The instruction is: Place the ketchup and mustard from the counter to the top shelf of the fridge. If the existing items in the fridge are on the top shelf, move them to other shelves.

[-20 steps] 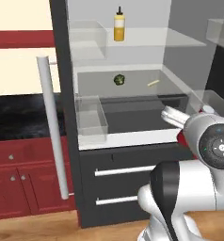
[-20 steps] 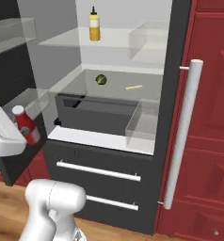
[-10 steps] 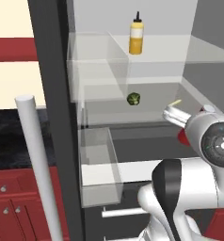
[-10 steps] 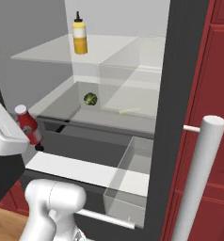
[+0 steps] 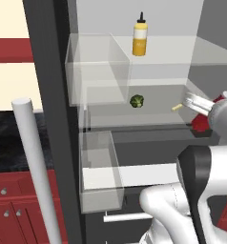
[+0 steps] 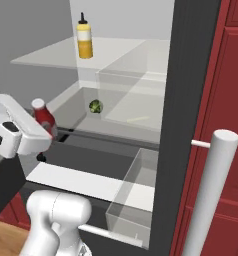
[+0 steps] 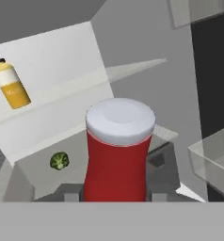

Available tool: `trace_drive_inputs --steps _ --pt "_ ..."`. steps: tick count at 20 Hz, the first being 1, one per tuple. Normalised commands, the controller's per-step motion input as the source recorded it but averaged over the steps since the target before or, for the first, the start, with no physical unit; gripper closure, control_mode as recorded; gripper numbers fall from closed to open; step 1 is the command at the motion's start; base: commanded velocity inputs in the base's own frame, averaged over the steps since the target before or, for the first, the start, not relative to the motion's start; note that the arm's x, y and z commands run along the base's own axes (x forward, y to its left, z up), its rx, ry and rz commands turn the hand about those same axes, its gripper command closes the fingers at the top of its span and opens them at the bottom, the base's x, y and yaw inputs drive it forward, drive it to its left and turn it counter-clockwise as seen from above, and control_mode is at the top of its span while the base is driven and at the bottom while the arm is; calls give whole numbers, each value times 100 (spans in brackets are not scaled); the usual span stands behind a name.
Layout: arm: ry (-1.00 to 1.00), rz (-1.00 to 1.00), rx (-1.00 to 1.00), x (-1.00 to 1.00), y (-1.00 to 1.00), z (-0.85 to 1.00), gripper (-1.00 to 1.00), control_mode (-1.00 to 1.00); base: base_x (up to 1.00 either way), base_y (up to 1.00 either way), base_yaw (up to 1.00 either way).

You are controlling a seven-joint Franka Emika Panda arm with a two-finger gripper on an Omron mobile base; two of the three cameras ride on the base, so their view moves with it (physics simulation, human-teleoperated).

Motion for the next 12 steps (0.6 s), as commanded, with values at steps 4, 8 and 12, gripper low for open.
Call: trace_drive_inputs --steps 4,8,12 --pt "-13 15 -2 58 -37 62 100 -100 0 0 0" --pt "-6 16 -4 65 -23 83 100 -100 0 0 0" --pt "0 16 -11 52 -29 84 100 -100 0 0 0"
